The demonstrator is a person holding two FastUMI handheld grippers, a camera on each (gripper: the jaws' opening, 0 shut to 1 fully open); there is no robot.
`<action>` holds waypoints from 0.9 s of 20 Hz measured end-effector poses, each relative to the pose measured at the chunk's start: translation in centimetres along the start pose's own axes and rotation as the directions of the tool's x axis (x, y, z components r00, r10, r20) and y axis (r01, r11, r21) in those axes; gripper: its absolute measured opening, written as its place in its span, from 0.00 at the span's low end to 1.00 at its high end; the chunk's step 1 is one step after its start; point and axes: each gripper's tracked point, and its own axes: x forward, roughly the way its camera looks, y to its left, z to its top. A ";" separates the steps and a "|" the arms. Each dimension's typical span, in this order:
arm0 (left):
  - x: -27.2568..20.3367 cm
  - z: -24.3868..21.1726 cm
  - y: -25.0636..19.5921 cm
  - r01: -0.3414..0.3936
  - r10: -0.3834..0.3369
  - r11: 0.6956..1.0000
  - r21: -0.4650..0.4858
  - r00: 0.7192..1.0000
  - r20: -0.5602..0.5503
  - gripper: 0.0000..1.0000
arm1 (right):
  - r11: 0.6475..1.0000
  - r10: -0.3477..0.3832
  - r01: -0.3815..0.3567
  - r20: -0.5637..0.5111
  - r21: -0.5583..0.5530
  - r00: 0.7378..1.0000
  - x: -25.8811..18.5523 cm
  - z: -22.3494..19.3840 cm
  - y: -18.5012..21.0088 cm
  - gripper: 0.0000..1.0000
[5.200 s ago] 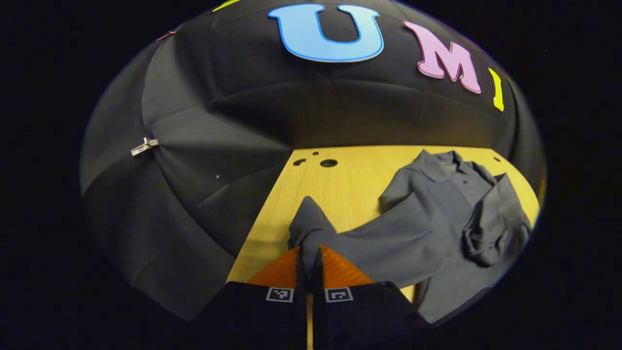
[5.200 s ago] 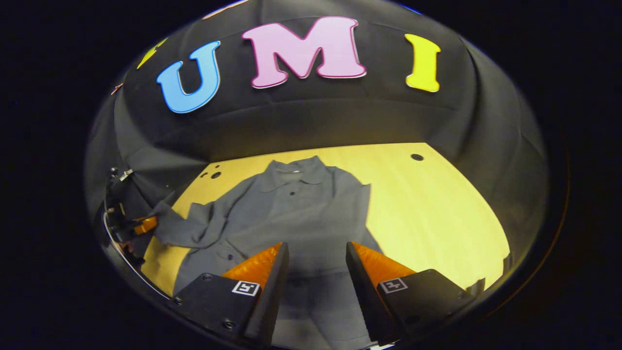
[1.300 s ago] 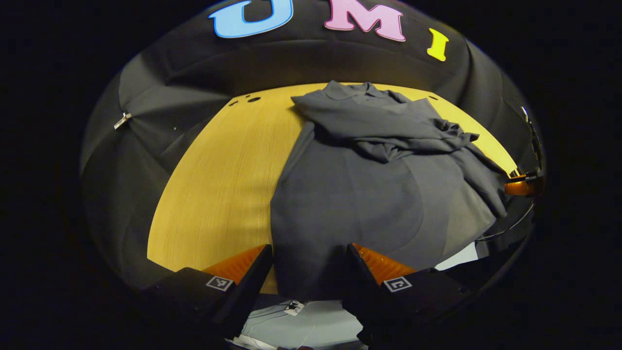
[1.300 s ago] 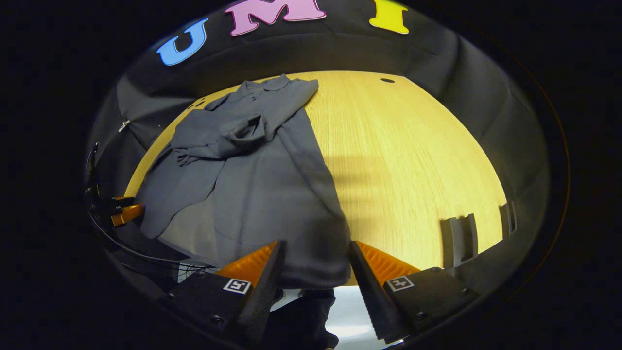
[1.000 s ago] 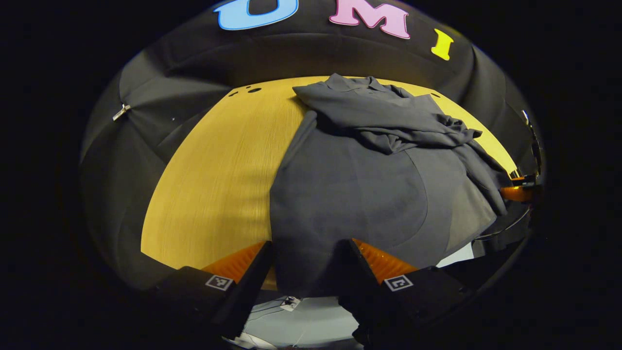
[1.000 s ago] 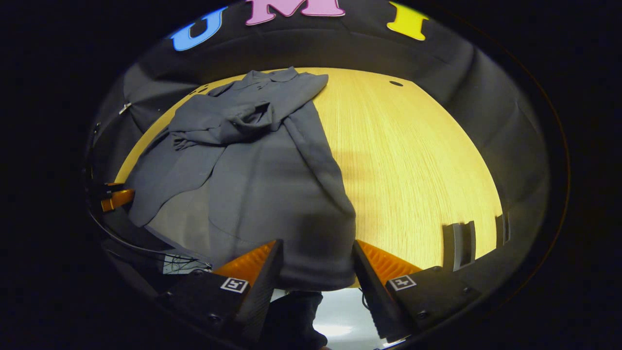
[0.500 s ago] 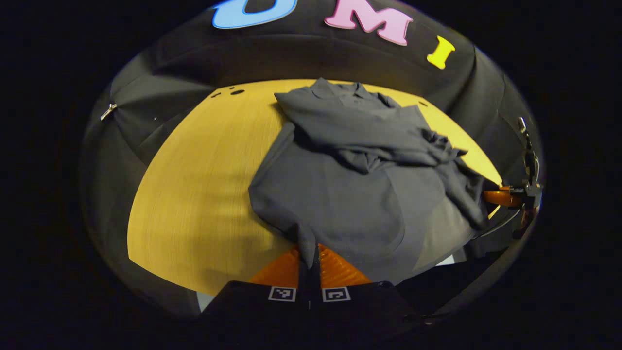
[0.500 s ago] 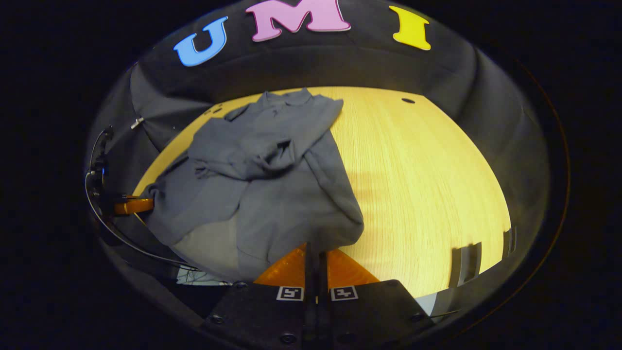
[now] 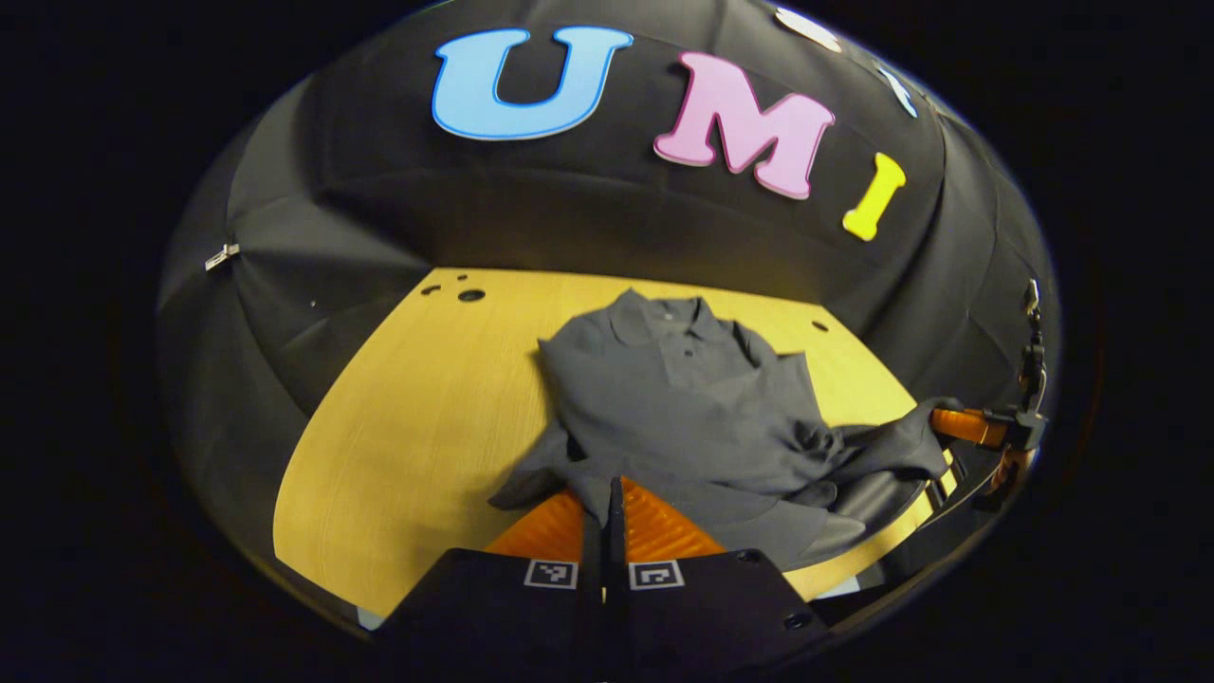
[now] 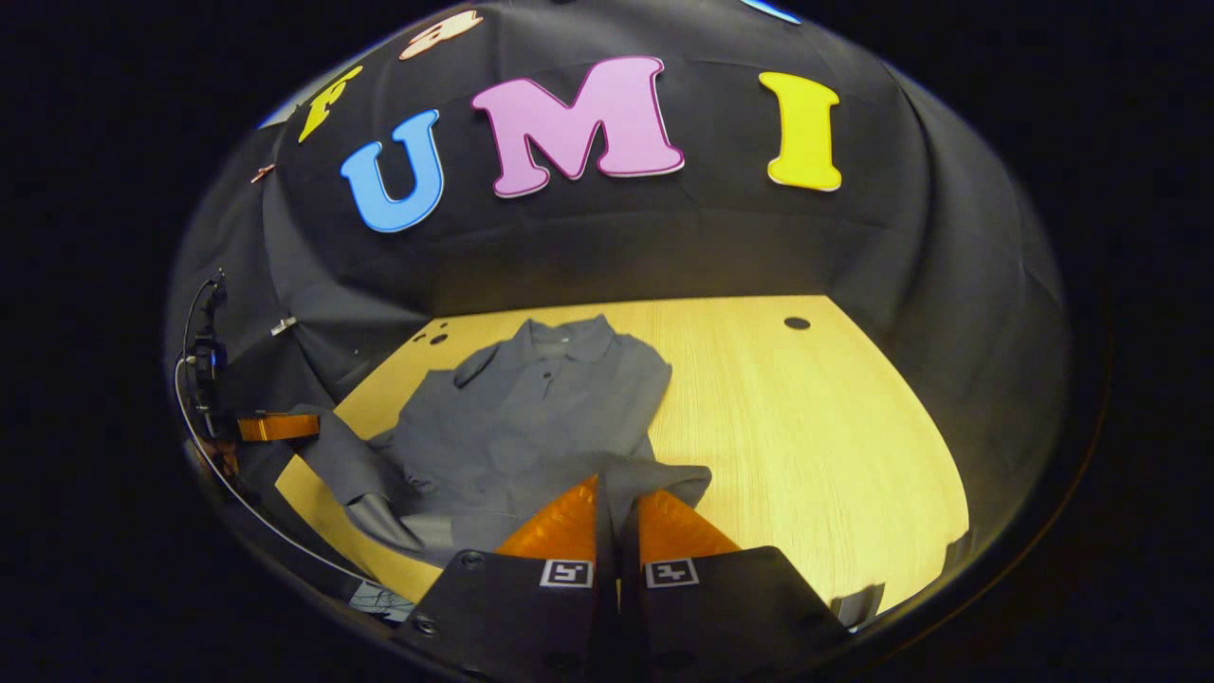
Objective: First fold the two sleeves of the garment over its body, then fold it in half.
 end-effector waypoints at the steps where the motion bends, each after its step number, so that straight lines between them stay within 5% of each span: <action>1: 0.7 1.2 0.0 -0.002 0.002 1.000 -0.008 1.000 0.023 0.05 | 1.000 -0.003 0.003 0.021 -0.004 1.000 0.7 1.2 -0.2 0.05; 9: 7.0 11.7 2.2 -0.058 0.063 0.998 -0.030 0.982 0.178 0.05 | 0.993 -0.053 0.035 0.159 0.111 0.986 7.6 10.4 -3.2 0.05; 18: 19.7 17.1 3.6 -0.108 0.097 0.993 0.040 0.972 0.215 0.05 | 0.997 -0.068 0.072 0.145 -0.016 0.987 19.7 14.6 -5.2 0.05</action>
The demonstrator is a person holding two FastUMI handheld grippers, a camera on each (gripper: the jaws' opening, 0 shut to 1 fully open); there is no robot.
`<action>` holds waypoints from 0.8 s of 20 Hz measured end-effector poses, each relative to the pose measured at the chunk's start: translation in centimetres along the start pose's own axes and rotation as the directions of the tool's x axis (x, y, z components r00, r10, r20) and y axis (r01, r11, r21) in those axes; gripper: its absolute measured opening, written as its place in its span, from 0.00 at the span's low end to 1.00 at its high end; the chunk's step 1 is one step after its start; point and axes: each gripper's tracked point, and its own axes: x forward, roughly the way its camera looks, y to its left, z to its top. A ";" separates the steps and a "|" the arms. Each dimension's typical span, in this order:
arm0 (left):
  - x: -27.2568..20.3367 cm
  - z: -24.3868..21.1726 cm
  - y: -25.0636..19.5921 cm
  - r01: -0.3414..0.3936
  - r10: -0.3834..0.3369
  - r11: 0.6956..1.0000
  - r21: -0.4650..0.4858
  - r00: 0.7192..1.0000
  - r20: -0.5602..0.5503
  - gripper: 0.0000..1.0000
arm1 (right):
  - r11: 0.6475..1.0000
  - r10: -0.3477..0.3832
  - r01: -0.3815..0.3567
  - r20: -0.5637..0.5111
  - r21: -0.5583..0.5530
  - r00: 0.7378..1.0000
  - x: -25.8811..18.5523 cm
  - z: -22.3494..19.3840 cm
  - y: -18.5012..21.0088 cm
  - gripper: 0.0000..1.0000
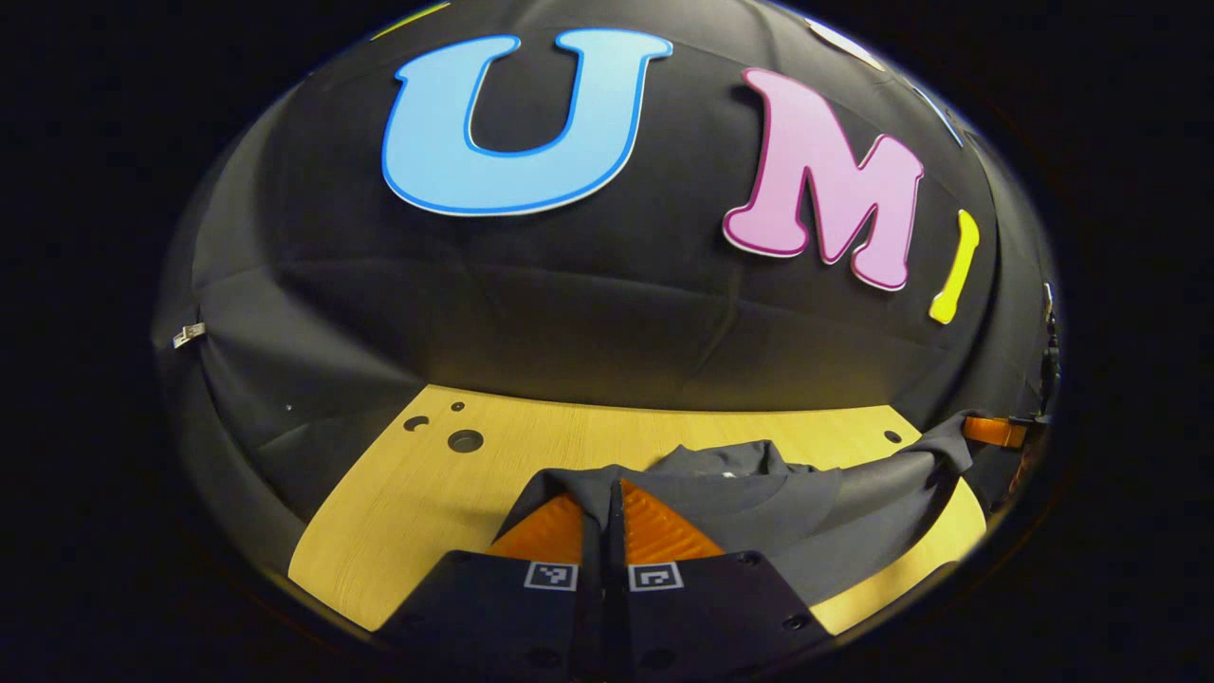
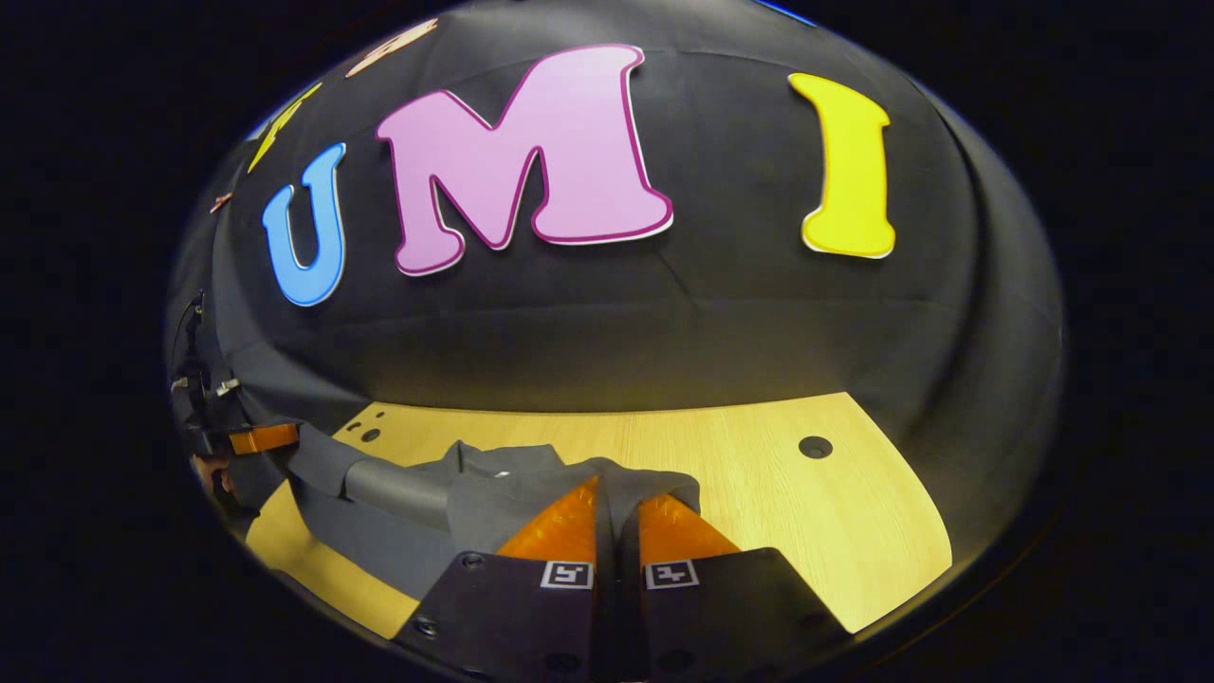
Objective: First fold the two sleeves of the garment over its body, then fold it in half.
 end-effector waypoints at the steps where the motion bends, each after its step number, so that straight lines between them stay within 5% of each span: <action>1: 1.4 -0.2 0.1 -0.001 0.001 1.000 0.027 1.000 -0.002 0.05 | 1.000 -0.004 0.004 -0.009 -0.011 1.000 1.3 -0.4 -0.2 0.05; 16: 13.1 -7.1 1.5 -0.016 0.026 0.993 0.121 0.997 -0.077 0.05 | 0.999 -0.047 0.044 -0.109 -0.028 0.993 13.2 -8.7 -2.2 0.05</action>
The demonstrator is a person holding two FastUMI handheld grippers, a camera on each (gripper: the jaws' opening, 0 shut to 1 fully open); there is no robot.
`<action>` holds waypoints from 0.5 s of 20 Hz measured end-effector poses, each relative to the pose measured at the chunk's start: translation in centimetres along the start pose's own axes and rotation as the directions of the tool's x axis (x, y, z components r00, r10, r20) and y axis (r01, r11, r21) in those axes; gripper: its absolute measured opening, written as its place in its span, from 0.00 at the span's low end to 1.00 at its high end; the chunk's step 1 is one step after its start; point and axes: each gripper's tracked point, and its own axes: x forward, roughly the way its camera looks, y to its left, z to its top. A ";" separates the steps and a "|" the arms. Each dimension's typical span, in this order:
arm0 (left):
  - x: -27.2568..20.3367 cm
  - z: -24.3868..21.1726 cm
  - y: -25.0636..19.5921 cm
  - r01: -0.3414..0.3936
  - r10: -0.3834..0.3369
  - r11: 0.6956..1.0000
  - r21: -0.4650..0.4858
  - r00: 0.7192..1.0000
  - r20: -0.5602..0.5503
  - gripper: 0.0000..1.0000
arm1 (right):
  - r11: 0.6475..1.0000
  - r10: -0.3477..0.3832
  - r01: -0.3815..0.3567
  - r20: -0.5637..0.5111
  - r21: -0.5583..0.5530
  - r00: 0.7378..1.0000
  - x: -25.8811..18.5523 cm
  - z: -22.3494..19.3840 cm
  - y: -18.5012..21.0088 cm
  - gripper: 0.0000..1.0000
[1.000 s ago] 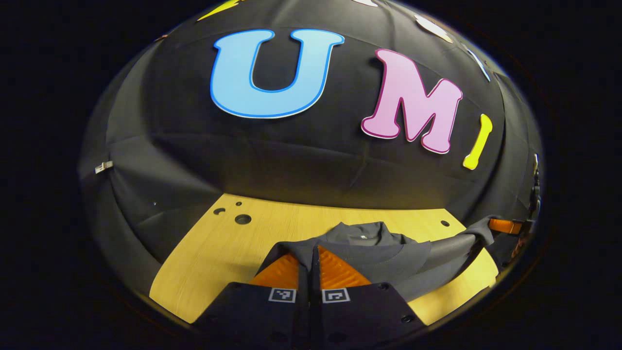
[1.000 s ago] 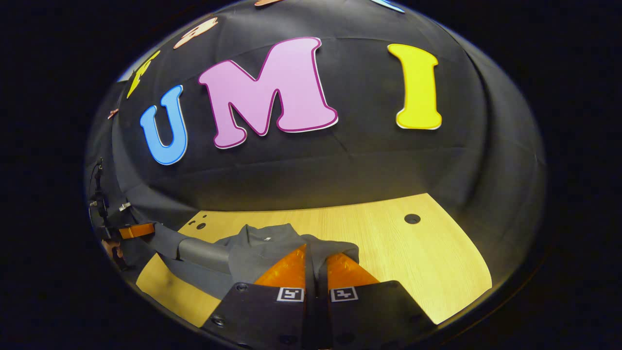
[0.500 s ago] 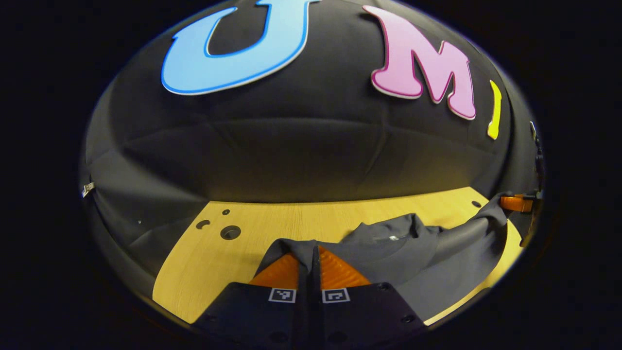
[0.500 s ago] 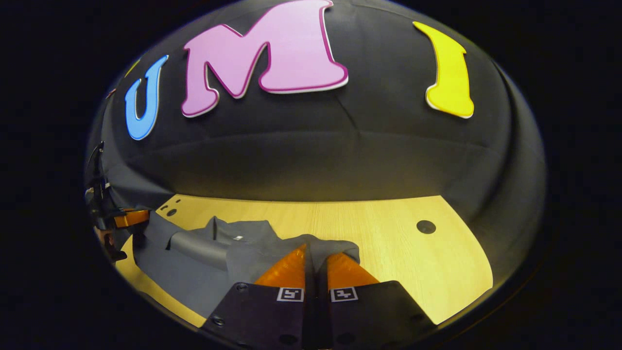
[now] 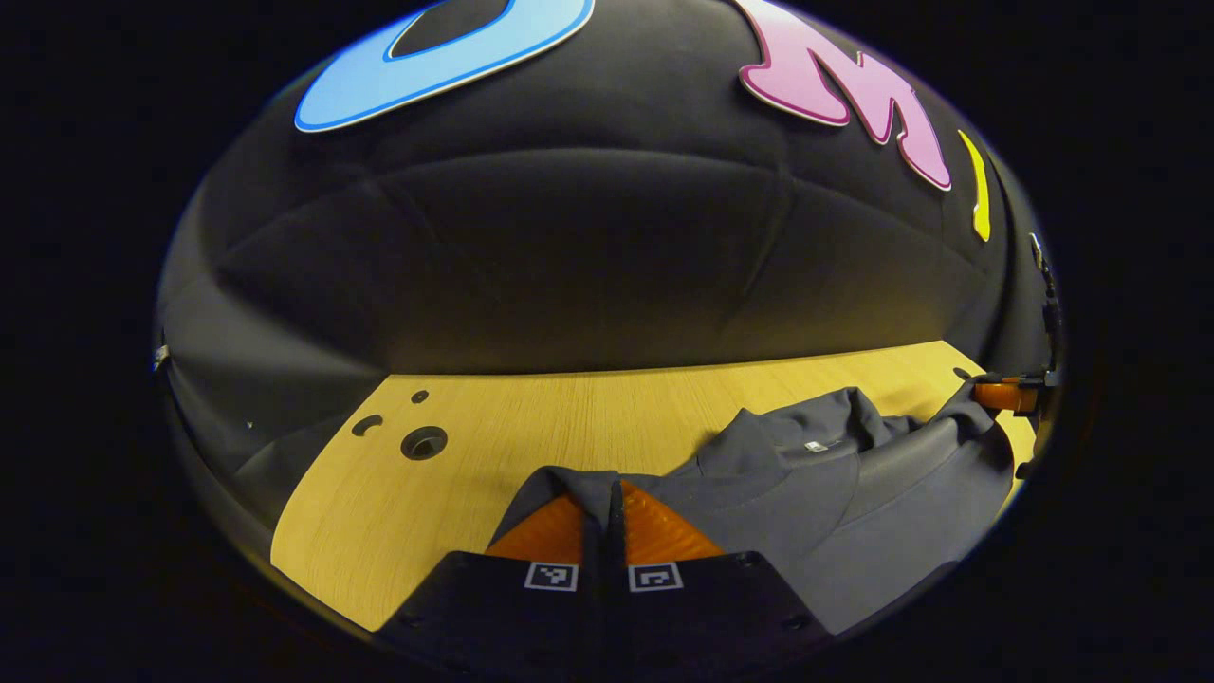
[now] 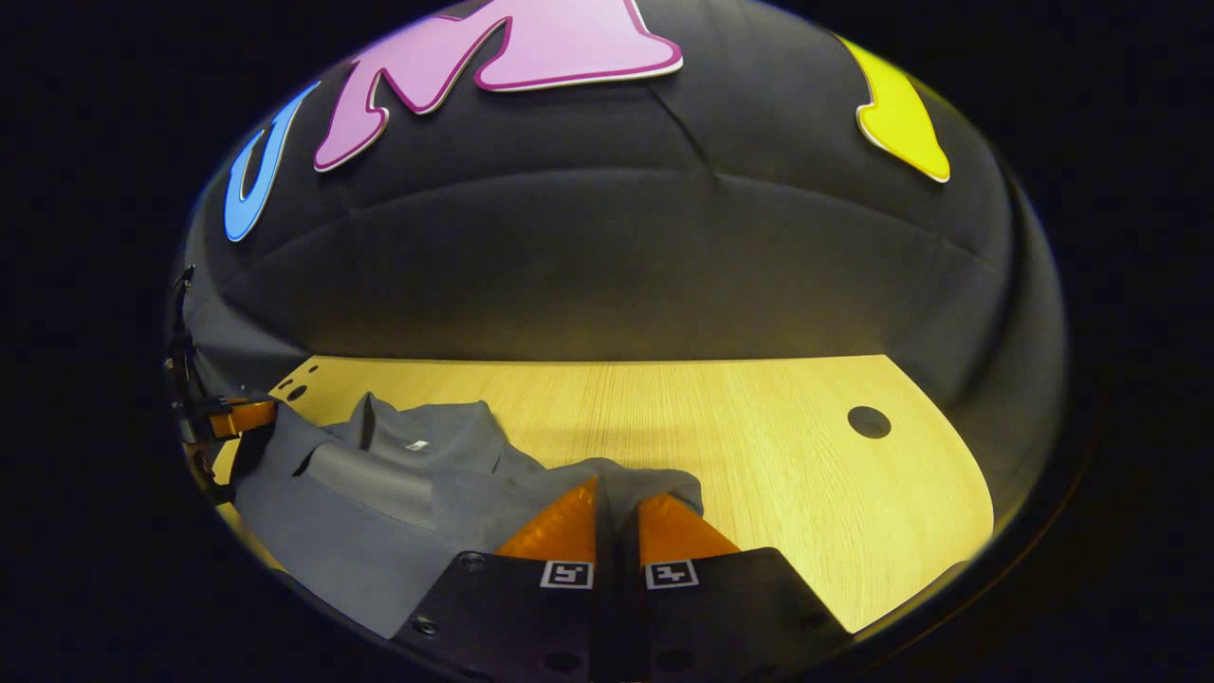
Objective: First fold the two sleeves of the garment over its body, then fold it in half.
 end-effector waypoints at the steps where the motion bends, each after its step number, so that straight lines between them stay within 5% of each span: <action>1: 0.2 -0.2 0.0 0.002 -0.002 1.000 0.003 1.000 -0.004 0.05 | 1.000 -0.002 0.002 -0.007 0.000 1.000 0.4 -0.4 0.0 0.05; 8: 1.6 -2.4 0.4 -0.008 0.008 1.000 -0.005 0.998 -0.055 0.05 | 1.000 -0.008 0.008 -0.046 0.009 0.999 1.7 -2.1 -0.1 0.00; 10: 1.7 -2.7 0.4 -0.010 0.010 1.000 0.000 0.998 -0.062 0.05 | 1.000 -0.009 0.011 -0.052 0.025 0.999 1.7 -2.2 -0.1 0.06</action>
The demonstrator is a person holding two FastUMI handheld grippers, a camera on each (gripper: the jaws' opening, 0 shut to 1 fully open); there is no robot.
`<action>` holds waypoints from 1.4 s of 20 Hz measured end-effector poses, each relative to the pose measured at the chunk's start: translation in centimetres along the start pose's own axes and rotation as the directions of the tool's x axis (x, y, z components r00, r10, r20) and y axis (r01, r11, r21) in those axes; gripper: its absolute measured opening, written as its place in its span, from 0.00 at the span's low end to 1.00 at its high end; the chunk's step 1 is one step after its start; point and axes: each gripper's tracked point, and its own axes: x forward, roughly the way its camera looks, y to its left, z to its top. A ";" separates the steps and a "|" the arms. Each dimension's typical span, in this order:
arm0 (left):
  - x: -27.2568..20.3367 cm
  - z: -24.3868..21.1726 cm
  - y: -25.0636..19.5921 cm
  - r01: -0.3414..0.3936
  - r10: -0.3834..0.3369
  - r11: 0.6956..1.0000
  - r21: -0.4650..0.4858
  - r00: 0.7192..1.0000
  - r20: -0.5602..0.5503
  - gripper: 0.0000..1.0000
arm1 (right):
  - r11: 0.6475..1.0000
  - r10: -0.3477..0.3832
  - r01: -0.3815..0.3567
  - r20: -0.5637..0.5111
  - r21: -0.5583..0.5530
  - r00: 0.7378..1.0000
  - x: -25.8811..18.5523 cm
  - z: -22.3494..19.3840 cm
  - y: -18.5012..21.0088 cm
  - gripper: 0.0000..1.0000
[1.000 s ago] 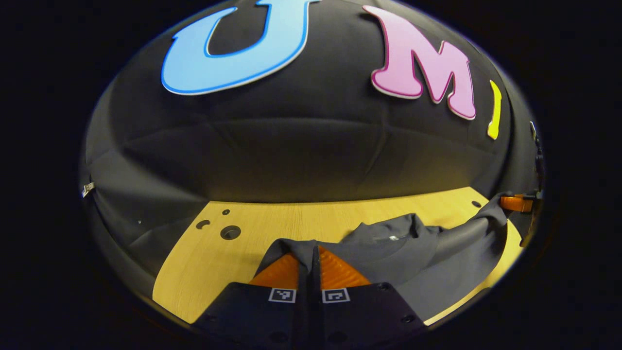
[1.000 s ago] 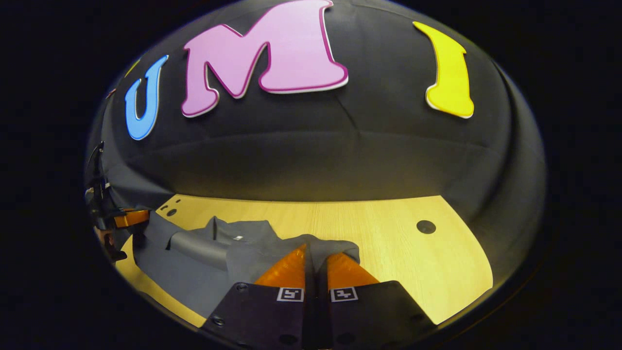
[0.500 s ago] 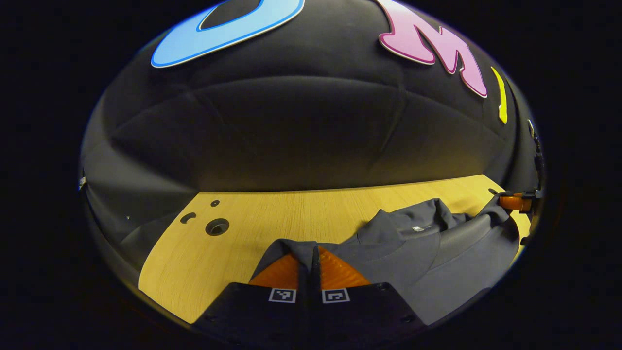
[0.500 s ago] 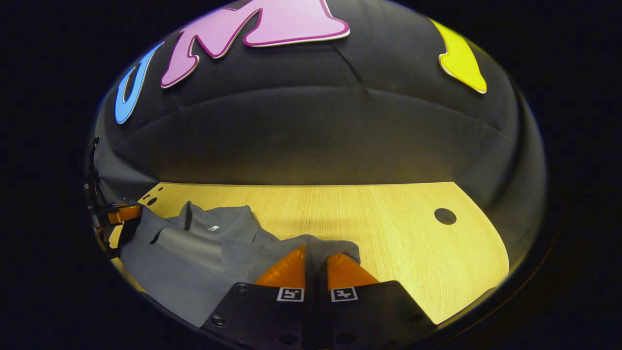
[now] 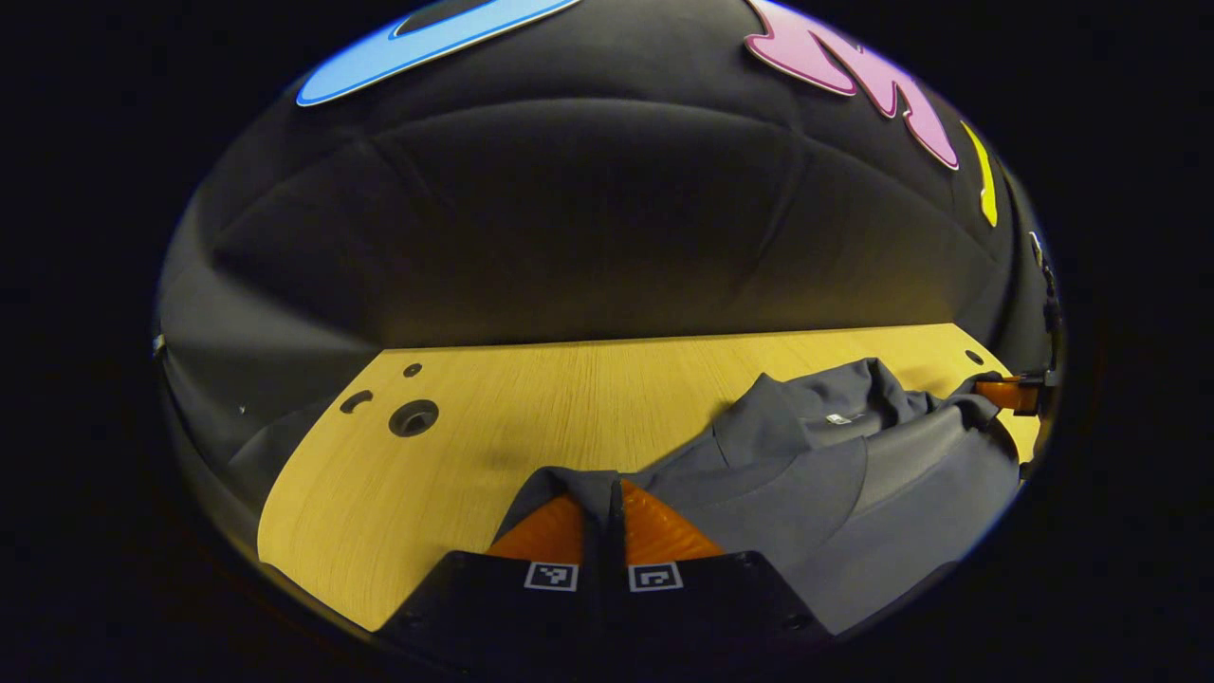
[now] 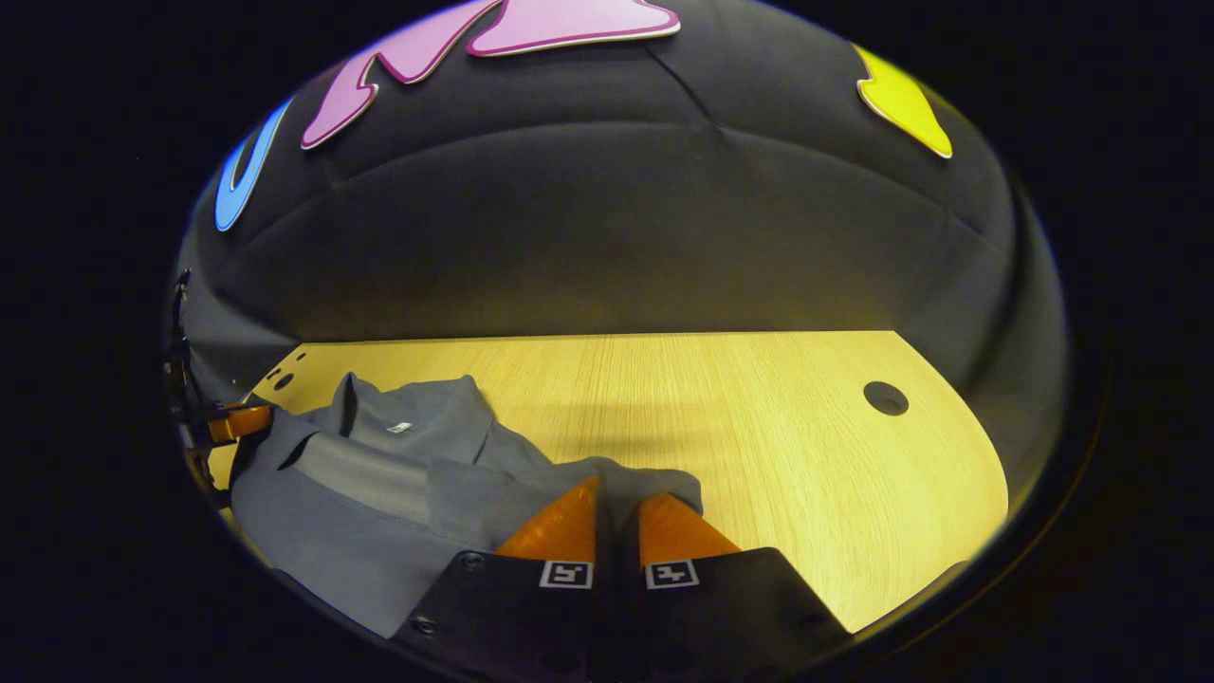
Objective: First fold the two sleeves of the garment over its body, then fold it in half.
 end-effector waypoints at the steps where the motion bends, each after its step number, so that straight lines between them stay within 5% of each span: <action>1: 0.1 0.0 0.0 -0.001 0.001 1.000 0.005 1.000 -0.001 0.05 | 1.000 -0.001 0.001 -0.005 0.003 1.000 -0.1 -0.1 -0.1 0.06; 5: -0.4 0.6 0.0 -0.011 0.011 1.000 0.018 1.000 0.008 0.15 | 1.000 -0.009 0.010 -0.018 0.018 1.000 -0.7 0.0 -0.2 0.16; 6: -0.7 0.7 -0.2 -0.010 0.010 1.000 0.020 1.000 0.008 0.17 | 1.000 -0.003 0.003 -0.015 0.031 1.000 -0.9 0.3 0.0 0.35; 8: -1.3 0.9 -0.5 0.000 0.000 1.000 0.026 1.000 0.007 0.44 | 0.999 -0.003 0.003 -0.010 0.039 1.000 -1.8 0.9 0.2 0.71; 11: -3.0 1.5 -1.1 0.008 -0.008 0.999 0.044 1.000 0.013 0.84 | 1.000 -0.006 0.006 0.002 0.016 1.000 -3.7 2.0 0.3 0.75; 13: -4.6 2.4 -1.5 0.011 -0.013 0.998 0.056 0.999 0.036 0.98 | 1.000 0.007 -0.007 0.009 -0.002 1.000 -5.3 2.6 0.8 0.80; 28: -23.2 5.9 -4.4 0.111 -0.110 0.994 0.006 0.980 0.167 0.98 | 0.990 0.127 -0.121 0.084 -0.071 0.988 -23.1 4.2 5.9 0.83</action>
